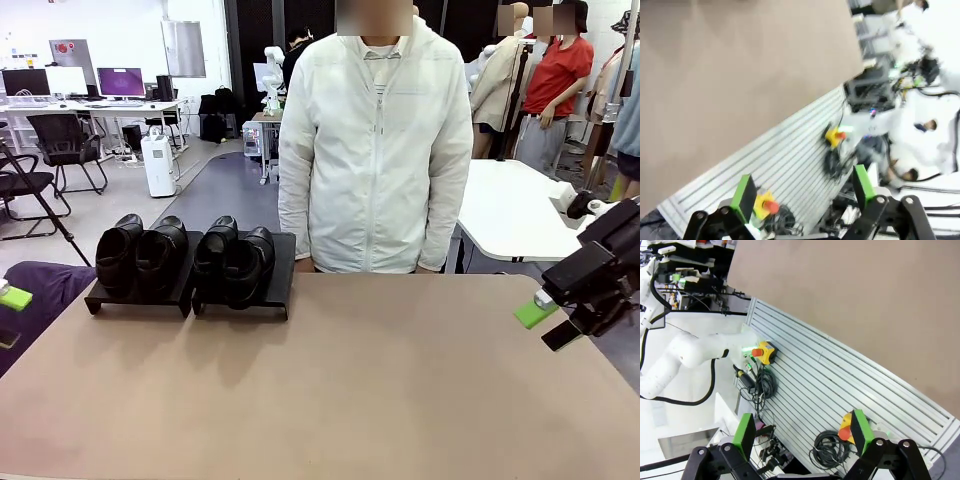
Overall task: Organize the shoes by placing them on the stand.
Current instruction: Place the Shoe from the middle of the table onto the Shoes Stand.
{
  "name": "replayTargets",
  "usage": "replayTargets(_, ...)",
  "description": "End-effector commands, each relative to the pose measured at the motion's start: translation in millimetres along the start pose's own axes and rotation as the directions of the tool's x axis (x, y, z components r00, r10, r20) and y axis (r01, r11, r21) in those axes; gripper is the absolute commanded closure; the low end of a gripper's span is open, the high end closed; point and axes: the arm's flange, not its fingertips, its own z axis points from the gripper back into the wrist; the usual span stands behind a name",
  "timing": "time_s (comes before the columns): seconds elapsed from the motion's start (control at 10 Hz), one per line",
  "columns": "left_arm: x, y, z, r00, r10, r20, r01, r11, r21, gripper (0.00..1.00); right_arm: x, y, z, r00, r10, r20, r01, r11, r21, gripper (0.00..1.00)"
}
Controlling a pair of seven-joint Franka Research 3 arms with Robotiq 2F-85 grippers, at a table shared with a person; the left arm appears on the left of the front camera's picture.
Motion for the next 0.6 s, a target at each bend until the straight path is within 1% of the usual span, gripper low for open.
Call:
replayTargets(0.0,0.2,-18.5,1.3,0.996,-0.024,-0.08,0.029,0.998,0.064,0.0,1.1,3.4,3.7,1.0,-0.007,0.001,0.007,1.0,0.01,0.0)
replayTargets(0.5,0.2,-18.5,1.3,0.996,-0.024,-0.08,0.029,0.998,0.064,0.0,1.1,3.4,3.7,1.0,-0.007,0.001,0.007,1.0,0.01,0.0)
